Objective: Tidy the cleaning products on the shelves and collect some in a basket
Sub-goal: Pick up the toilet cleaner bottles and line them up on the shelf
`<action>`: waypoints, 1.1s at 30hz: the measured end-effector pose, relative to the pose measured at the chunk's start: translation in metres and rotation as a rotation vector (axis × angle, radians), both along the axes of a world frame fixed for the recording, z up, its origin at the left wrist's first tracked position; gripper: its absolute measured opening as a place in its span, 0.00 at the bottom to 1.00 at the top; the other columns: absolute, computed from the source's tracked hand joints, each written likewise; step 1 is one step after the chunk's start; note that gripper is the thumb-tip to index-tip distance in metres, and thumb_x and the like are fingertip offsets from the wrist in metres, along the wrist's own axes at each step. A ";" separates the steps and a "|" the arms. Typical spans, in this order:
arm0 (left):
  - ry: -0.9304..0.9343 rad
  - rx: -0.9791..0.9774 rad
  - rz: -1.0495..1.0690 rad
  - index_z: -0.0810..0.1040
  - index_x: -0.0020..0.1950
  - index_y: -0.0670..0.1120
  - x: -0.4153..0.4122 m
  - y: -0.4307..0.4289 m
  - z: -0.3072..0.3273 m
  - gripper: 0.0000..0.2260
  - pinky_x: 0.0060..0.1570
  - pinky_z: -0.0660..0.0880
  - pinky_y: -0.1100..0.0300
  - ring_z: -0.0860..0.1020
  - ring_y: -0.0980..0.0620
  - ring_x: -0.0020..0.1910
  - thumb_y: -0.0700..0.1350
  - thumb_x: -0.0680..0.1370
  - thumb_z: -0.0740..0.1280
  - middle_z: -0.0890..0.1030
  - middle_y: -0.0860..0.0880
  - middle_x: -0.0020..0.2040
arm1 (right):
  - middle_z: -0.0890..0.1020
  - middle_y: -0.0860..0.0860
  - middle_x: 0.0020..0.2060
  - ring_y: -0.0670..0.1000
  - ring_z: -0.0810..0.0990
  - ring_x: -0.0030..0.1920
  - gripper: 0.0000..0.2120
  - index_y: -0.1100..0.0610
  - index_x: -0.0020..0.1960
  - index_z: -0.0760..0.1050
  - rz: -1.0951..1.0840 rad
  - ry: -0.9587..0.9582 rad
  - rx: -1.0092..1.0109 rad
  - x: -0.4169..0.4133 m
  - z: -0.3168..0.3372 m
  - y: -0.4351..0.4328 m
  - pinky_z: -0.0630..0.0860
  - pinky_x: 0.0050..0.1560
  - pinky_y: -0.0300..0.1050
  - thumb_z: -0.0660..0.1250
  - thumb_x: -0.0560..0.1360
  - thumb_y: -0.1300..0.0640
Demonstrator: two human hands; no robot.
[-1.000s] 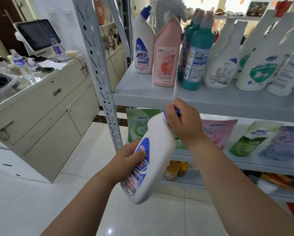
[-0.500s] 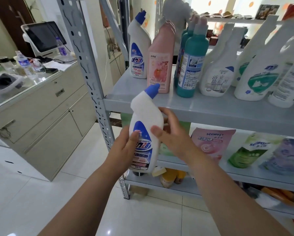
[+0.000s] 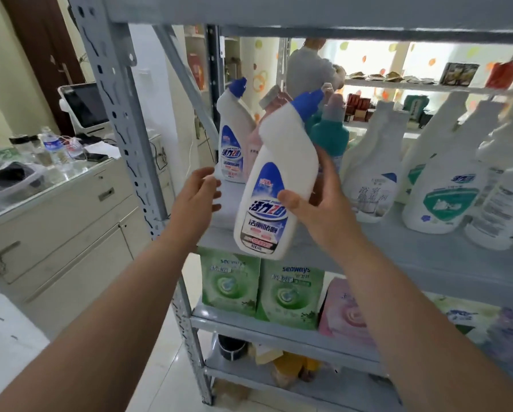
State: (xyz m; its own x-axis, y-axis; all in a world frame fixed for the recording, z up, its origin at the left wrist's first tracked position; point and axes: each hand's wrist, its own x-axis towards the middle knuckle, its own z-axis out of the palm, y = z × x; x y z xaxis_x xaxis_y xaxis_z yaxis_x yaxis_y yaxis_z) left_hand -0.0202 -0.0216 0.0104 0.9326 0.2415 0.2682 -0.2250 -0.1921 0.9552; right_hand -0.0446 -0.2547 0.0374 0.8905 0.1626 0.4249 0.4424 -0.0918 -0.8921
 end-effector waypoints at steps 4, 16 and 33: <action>0.090 0.128 0.074 0.65 0.78 0.50 0.075 0.014 0.015 0.26 0.56 0.76 0.50 0.79 0.48 0.58 0.49 0.82 0.67 0.77 0.52 0.61 | 0.80 0.37 0.64 0.44 0.83 0.61 0.41 0.29 0.75 0.58 -0.045 -0.009 -0.012 0.018 0.008 0.005 0.85 0.55 0.57 0.78 0.71 0.41; 0.095 0.181 -0.025 0.67 0.61 0.50 0.194 0.010 0.024 0.26 0.53 0.78 0.48 0.80 0.45 0.55 0.49 0.72 0.79 0.78 0.51 0.53 | 0.80 0.40 0.65 0.47 0.82 0.64 0.42 0.34 0.77 0.58 -0.144 0.028 -0.044 0.032 -0.001 0.023 0.84 0.57 0.59 0.78 0.71 0.46; 0.000 0.159 0.183 0.71 0.62 0.52 0.079 0.030 0.006 0.12 0.41 0.72 0.60 0.78 0.52 0.46 0.45 0.81 0.70 0.78 0.54 0.51 | 0.80 0.34 0.59 0.43 0.84 0.58 0.41 0.31 0.73 0.60 -0.131 0.007 -0.086 0.019 0.003 0.009 0.86 0.52 0.54 0.78 0.67 0.43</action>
State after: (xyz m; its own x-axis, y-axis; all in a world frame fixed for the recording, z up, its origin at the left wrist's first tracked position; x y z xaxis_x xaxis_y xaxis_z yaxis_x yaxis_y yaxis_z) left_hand 0.0590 0.0082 0.0164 0.8772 0.3610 0.3165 -0.1729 -0.3774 0.9098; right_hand -0.0253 -0.2456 0.0408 0.9095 0.0809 0.4077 0.4151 -0.2247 -0.8816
